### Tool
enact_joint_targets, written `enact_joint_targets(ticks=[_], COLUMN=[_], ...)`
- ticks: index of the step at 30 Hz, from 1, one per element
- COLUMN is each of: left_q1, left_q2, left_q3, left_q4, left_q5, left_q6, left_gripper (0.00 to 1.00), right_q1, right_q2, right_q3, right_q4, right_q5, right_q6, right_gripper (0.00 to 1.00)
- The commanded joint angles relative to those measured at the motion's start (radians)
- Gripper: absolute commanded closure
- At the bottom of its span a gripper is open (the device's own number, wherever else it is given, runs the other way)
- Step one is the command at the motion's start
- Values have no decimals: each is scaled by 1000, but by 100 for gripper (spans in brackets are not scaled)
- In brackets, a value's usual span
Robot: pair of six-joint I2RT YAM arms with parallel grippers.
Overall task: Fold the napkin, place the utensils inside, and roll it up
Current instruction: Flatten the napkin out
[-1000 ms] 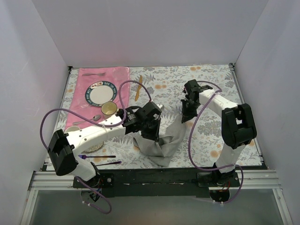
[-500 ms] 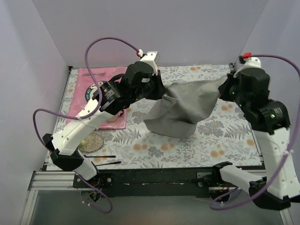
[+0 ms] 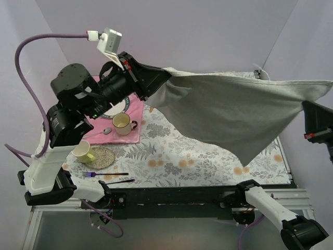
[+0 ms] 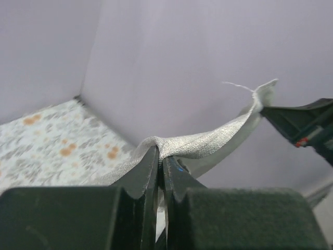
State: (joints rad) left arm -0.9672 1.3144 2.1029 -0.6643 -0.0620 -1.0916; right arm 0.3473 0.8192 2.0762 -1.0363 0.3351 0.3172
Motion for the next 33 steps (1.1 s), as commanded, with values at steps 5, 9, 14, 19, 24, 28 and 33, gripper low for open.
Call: enact_joint_targets(ticks=[5, 9, 14, 19, 24, 28, 33], left_q1=[4, 25, 197, 303, 395, 420, 417], left_q2=[51, 123, 372, 644, 990, 1076, 985], left_q3=[17, -38, -55, 74, 336, 405, 326], left_q4=[86, 29, -102, -188, -288, -172, -184], left_q5=[93, -120, -30, -74, -183, -231, -200], left_q6=[-16, -57, -175, -119, -218, -189, -194], left_gripper=[100, 100, 100, 100, 88, 45, 2], right_q1=[-2, -4, -2, -10, -192, -211, -251], right_q2=[47, 133, 213, 294, 502, 723, 1019], right_q3=[53, -5, -294, -649, -801, -678, -314], right_q4=[36, 19, 154, 407, 507, 598, 270], right_q5=[30, 287, 476, 564, 501, 526, 412], right_q6=[-23, -64, -199, -208, -116, -240, -204], right_gripper=[99, 99, 99, 99, 99, 85, 10])
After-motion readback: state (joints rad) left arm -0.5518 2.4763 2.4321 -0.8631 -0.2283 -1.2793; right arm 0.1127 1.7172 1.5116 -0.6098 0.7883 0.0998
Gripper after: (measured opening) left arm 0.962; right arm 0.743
